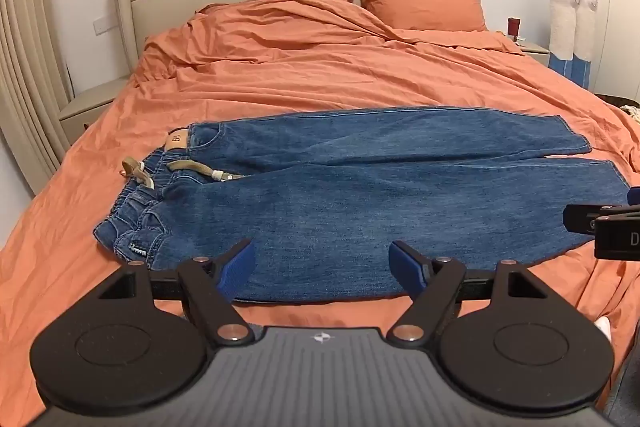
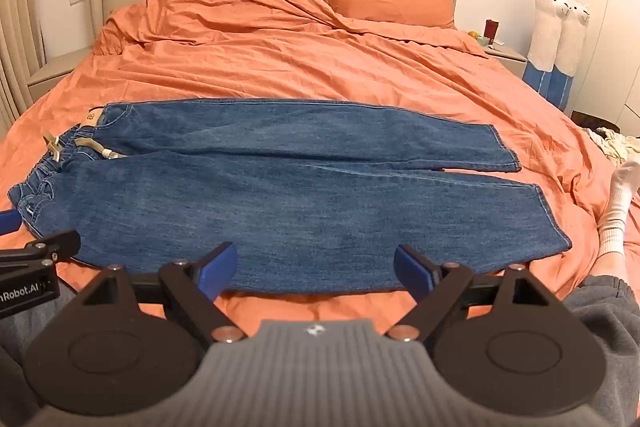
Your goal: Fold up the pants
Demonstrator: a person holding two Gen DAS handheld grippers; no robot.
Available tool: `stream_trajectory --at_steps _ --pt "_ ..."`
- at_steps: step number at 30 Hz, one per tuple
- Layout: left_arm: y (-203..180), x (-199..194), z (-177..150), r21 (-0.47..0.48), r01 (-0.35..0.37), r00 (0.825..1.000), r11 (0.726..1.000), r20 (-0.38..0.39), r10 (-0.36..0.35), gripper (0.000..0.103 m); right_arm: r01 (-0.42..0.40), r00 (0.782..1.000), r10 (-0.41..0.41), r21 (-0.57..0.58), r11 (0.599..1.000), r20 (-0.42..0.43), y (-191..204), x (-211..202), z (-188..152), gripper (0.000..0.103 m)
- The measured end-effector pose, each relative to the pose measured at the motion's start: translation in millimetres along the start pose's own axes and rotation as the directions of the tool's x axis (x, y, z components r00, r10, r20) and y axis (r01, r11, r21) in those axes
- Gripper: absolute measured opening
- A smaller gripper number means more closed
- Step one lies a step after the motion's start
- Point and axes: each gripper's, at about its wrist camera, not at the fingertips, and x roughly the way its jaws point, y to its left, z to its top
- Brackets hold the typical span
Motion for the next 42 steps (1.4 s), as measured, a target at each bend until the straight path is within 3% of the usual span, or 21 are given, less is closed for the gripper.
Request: stream_trajectory --at_steps 42 --pt "0 -7 -3 -0.006 0.003 1.0 1.0 0.007 -0.003 0.083 -0.012 1.0 0.012 0.006 1.0 0.014 1 -8 -3 0.082"
